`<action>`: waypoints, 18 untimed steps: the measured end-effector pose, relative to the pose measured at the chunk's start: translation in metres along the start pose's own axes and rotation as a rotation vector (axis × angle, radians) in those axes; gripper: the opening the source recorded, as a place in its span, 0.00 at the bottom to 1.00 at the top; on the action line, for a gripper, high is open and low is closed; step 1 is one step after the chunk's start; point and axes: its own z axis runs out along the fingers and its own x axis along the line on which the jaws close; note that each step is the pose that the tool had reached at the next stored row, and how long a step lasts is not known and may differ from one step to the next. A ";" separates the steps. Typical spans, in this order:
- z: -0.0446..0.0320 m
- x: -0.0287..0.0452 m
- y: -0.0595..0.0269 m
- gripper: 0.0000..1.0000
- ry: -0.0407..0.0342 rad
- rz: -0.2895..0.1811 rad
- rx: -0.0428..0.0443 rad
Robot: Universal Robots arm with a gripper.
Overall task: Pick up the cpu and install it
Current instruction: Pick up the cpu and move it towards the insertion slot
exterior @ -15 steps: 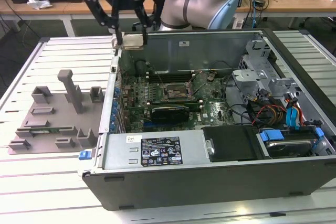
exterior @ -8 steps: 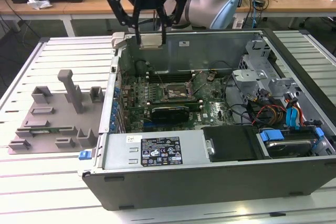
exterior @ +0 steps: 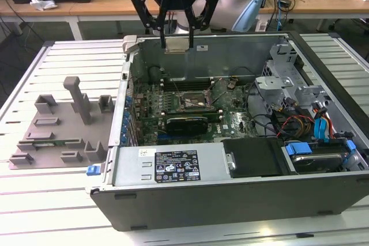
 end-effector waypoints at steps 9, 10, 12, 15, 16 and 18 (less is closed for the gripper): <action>0.0185 -0.0110 -0.0001 0.54 0.0009 0.000 0.0001; 0.0204 -0.0118 -0.0002 0.54 0.0010 0.000 0.0001; 0.0249 -0.0133 -0.0002 0.54 0.0014 0.000 0.0003; 0.0333 -0.0153 -0.0004 0.54 0.0014 0.000 0.0003; 0.0351 -0.0156 -0.0004 0.54 0.0014 0.000 0.0002; 0.0393 -0.0160 -0.0005 0.54 0.0014 0.000 0.0003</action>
